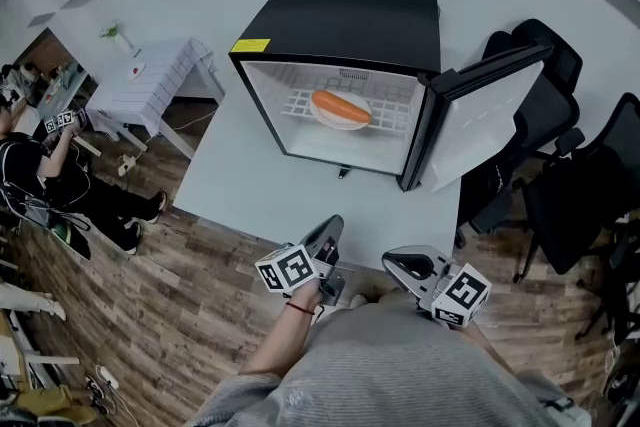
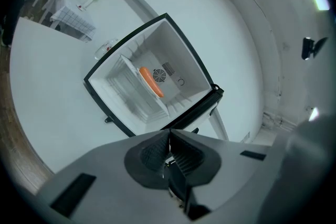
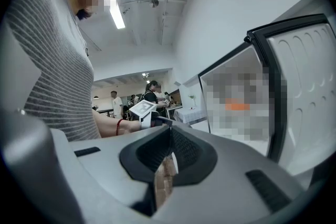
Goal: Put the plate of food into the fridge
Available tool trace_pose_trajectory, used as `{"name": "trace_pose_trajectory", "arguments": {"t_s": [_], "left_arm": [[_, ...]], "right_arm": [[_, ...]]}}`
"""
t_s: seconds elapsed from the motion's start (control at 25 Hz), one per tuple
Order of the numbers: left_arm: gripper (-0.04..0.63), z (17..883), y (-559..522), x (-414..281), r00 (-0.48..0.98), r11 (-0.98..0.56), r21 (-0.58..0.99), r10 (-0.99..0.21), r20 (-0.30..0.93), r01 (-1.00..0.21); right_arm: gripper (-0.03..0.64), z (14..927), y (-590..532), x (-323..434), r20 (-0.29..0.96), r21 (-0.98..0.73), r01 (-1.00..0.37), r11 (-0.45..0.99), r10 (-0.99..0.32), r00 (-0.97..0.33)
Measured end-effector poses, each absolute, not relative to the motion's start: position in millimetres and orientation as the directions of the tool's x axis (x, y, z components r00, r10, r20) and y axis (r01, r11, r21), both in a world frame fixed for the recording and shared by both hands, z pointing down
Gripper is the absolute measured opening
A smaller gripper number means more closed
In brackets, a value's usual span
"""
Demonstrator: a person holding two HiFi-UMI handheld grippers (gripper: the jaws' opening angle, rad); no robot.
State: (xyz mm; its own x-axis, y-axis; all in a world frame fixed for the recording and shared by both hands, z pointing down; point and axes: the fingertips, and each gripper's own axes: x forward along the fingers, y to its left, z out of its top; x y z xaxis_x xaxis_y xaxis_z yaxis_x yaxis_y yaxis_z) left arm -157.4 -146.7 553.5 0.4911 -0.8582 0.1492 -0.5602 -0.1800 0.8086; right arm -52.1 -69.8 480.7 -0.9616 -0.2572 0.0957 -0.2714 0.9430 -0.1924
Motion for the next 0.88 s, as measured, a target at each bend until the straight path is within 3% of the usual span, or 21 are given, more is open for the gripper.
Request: {"name": "trace_pose_trajectory", "arguments": {"t_s": [0.48, 0.88], "left_arm": [[0.011, 530.8, -88.2, -121.0, 0.567, -0.355, 0.635, -0.808, 0.161, -0.686], [0.011, 527.2, -77.0, -123.9, 0.567, -0.377, 0.603, -0.809, 0.156, -0.703]], "right_arm": [[0.014, 490.2, -62.2, -55.8, 0.105, -0.206, -0.262, 0.943, -0.244, -0.964], [0.014, 491.0, -58.4, -63.4, 0.098, -0.202, -0.264, 0.943, -0.249, -0.964]]}}
